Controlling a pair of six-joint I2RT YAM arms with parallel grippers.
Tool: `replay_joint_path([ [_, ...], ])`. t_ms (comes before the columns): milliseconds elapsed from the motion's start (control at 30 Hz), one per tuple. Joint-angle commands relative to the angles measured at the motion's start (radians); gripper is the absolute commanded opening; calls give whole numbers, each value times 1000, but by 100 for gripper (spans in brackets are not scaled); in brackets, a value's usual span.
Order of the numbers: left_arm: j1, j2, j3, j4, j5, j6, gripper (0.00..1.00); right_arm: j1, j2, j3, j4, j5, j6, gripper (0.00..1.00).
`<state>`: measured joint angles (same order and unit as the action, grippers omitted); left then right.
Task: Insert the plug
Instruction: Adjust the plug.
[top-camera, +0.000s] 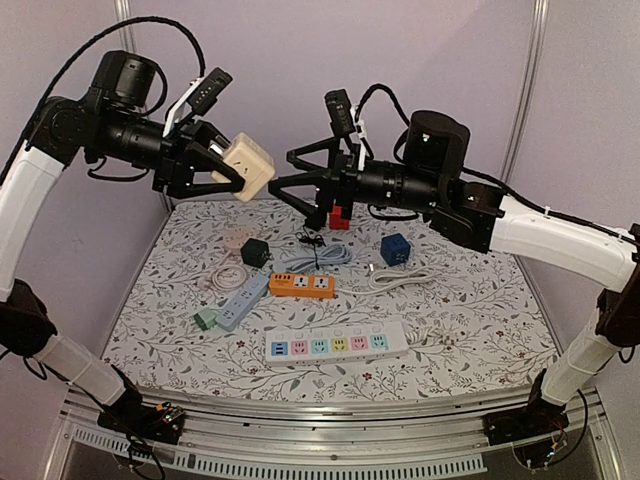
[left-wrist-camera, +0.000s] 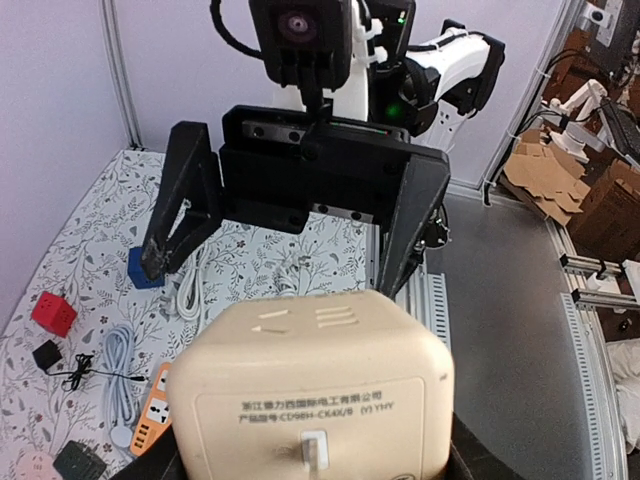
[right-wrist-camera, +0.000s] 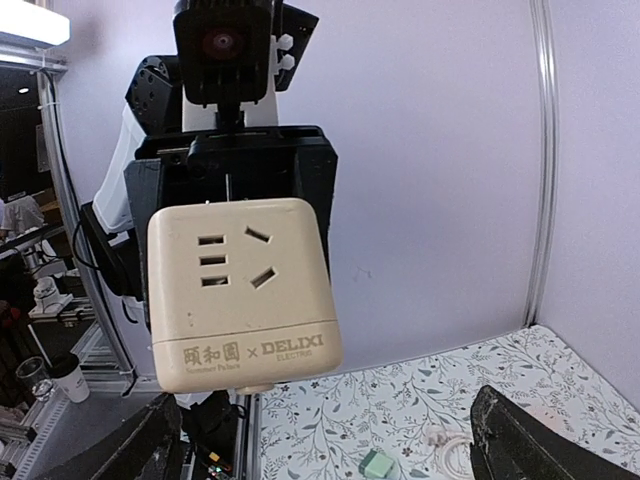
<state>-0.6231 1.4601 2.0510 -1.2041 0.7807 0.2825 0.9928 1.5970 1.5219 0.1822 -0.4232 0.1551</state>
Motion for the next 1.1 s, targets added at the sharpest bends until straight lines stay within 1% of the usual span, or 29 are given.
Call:
replay_joint_path([
  [0, -25, 14, 6, -48, 24, 49, 0, 12, 28, -37, 187, -142, 151, 99],
  [133, -35, 21, 11, -46, 18, 51, 0, 19, 51, -26, 215, -215, 151, 99],
  [233, -40, 25, 8, -48, 19, 51, 0, 23, 56, -22, 220, -208, 137, 98],
  [333, -47, 29, 7, -49, 19, 50, 0, 24, 74, 1, 223, -212, 155, 90],
  [400, -50, 30, 11, -48, 20, 51, 0, 24, 87, 13, 222, -223, 164, 81],
  [500, -53, 31, 12, -51, 20, 53, 0, 23, 106, 28, 221, -237, 177, 63],
  [600, -53, 28, 9, -55, 20, 58, 0, 23, 115, 36, 220, -257, 183, 40],
  [700, -53, 27, 4, -62, 16, 67, 0, 20, 113, 35, 218, -270, 189, 14],
  [767, -53, 20, -1, -65, 0, 75, 0, 15, 103, 28, 206, -272, 190, 1],
  [800, -53, 17, -2, -70, -15, 82, 10, 10, 99, 23, 194, -276, 190, 0],
  [833, -53, 12, -2, -78, -34, 91, 41, 2, 90, 20, 177, -284, 189, 0],
  [867, -53, 0, -4, -89, -66, 111, 63, -8, 82, 17, 151, -299, 187, 0],
  [900, -52, -9, -4, -105, -92, 132, 77, -20, 68, 18, 121, -329, 183, 0],
  [933, -51, -21, -4, -133, -114, 159, 84, -36, 56, 22, 83, -376, 183, 0],
  [967, -50, -33, -4, -157, -138, 195, 88, -50, 49, 31, 27, -418, 177, 0],
  [1033, -50, -58, -3, -209, -194, 259, 90, -72, 29, 60, -129, -475, 149, 0],
  [1067, -50, -69, -3, -229, -228, 284, 91, -75, 17, 70, -229, -472, 92, 0],
])
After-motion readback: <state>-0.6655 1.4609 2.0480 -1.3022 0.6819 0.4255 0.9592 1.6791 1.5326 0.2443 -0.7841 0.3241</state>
